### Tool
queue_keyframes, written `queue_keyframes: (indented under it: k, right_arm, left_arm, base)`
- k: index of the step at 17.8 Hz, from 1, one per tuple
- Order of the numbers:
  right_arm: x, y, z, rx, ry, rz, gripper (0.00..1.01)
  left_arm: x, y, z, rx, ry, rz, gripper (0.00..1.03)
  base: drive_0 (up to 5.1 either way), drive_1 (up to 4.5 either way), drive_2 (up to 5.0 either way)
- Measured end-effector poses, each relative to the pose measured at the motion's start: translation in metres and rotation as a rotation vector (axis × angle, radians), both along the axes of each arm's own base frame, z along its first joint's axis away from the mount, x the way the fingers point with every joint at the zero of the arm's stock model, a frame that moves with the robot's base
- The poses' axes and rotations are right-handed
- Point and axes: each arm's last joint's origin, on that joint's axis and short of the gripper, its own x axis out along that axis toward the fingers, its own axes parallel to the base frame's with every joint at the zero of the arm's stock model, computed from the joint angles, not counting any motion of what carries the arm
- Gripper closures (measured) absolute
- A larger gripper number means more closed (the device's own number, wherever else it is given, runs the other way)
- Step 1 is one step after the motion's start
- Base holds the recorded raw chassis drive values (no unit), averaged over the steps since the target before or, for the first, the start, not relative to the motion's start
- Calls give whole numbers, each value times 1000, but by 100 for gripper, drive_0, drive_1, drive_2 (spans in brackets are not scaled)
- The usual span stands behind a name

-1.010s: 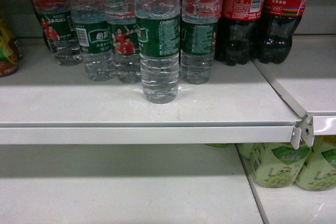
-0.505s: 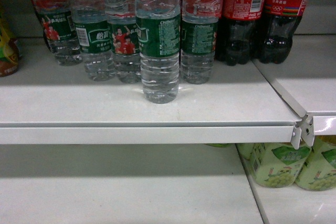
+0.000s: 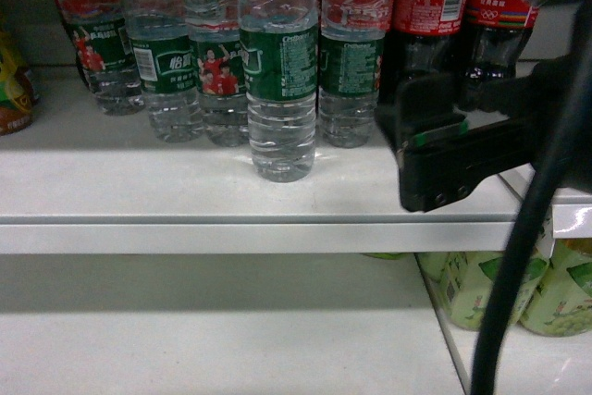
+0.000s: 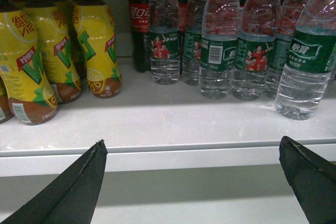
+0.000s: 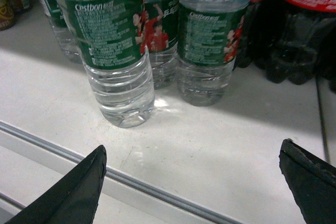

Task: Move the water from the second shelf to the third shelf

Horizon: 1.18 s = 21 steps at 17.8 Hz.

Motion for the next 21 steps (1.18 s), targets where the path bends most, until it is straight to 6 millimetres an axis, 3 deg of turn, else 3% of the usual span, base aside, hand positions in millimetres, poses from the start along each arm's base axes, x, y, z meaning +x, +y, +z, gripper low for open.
queue_keyframes:
  k: [6,10,21]
  right_arm:
    - [34,41,-3,42,25,113,3]
    - [50,59,14,81,-13,158,3]
    - [88,83,11,102,53,95,3]
  left_arm:
    - [0,0,0,0,0,0,5]
    - [0,0,0,0,0,0,5]
    - [0,0,0,0,0,0,5]
  base:
    - [0,0,0]
    - [0,0,0]
    - [0,0,0]
